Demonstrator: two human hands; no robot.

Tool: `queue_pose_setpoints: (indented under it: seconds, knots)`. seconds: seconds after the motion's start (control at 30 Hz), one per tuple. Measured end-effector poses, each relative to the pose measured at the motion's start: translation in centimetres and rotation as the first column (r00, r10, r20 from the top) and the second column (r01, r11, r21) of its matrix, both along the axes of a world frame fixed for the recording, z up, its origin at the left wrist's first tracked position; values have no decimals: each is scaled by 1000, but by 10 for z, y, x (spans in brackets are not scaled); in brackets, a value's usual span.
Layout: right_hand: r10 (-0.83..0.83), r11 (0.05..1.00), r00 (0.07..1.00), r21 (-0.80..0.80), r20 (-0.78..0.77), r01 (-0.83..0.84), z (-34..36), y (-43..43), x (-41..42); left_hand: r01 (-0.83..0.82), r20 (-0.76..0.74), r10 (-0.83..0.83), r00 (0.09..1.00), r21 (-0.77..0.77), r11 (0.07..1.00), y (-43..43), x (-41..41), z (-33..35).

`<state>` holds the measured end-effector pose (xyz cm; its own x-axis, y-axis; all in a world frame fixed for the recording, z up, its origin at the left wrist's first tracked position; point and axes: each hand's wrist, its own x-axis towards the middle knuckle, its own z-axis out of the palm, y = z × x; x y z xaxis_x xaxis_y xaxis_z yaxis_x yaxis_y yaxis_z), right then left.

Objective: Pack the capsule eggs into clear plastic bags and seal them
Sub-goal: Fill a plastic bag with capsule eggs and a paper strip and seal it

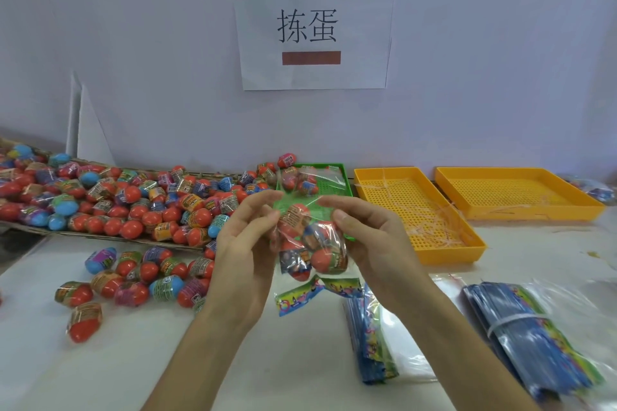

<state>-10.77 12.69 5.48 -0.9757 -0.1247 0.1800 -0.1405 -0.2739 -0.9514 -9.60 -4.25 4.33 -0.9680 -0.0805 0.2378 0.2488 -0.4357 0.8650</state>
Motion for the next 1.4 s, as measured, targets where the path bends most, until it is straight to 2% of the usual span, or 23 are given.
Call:
queue_pose_setpoints:
  seconds: [0.2, 0.37, 0.5, 0.8, 1.03, 1.4]
  knots:
    - [6, 997, 999, -70, -51, -10, 2, 0, 3, 3, 5, -3, 1000, -22, 1000, 3, 2, 4]
    - [-61, 997, 993, -49, -105, 57, 1, -6, 5, -67, -23, 65, 998, -99, 993, 3, -1, 2]
    - [-67, 996, 990, -73, -127, 58, 1, -9, 7, -77, -50, 73, 996, -92, 993, 6, 1, 2]
    - [-86, 994, 990, -79, -110, 78, 0, -13, 8, -64, -65, 63, 996, -15, 998, 7, 3, 0]
    - [-97, 991, 994, -100, -40, 93, -1, -14, 9, -68, -78, 65, 995, -37, 997, 6, 5, 3]
    - [54, 989, 995, -136, -82, -65, 2, -13, 11, -69, -83, 63, 995, -70, 995, 5, 7, 6]
